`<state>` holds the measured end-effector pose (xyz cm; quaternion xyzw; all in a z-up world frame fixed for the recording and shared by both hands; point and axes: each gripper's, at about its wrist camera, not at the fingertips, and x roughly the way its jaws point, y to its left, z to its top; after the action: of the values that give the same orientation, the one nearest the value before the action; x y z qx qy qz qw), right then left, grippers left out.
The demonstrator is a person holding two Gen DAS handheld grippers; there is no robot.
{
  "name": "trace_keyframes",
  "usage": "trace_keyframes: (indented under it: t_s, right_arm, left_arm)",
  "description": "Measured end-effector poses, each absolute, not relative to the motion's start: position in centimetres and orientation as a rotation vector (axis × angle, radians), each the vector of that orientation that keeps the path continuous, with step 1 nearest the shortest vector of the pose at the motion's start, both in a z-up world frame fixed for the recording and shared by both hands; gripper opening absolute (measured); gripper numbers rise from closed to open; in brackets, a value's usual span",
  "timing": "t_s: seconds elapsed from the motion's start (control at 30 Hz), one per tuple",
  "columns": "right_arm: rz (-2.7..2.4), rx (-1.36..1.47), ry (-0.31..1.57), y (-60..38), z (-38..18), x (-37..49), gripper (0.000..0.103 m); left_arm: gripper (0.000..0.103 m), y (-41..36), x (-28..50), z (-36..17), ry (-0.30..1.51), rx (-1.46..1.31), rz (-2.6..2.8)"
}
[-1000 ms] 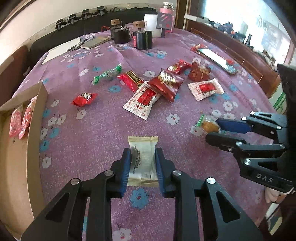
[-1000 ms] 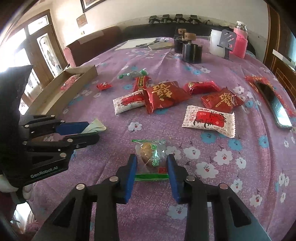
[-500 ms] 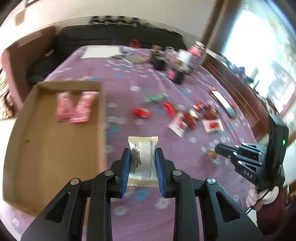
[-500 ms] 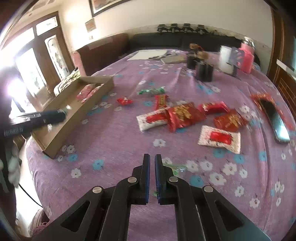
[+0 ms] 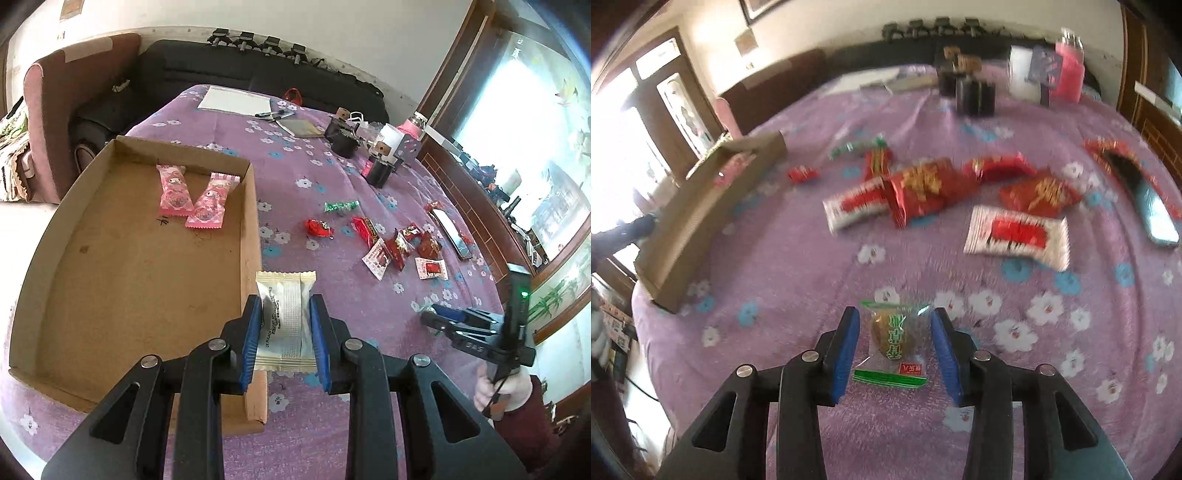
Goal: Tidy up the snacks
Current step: 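Carry the white cake and bun bag into the tray and release both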
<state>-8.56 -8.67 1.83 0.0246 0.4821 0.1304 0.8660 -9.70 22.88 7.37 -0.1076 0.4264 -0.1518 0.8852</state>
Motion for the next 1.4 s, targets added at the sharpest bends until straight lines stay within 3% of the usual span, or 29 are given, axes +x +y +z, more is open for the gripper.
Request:
trace_keyframes:
  t_s: [0.47, 0.8, 1.13, 1.4]
  right_arm:
    - [0.353, 0.098, 0.905, -6.4, 6.1, -8.4, 0.029]
    - [0.589, 0.120, 0.891, 6.2, 9.6, -2.2, 0.029]
    - [0.671, 0.087, 1.013, 17.8, 5.7, 3.9, 0.028]
    - [0.651, 0.090, 1.047, 18.9, 3.2, 5.3, 0.032]
  left_arm:
    - [0.024, 27.9, -6.8, 7.8, 0.907, -0.249, -0.197]
    - [0.024, 31.8, 1.1, 5.7, 0.973, -0.316, -0.108]
    - [0.024, 34.0, 6.7, 2.1, 1.051, -0.353, -0.045]
    - [0.024, 34.2, 7.1, 1.8, 1.045, -0.358, -0.041]
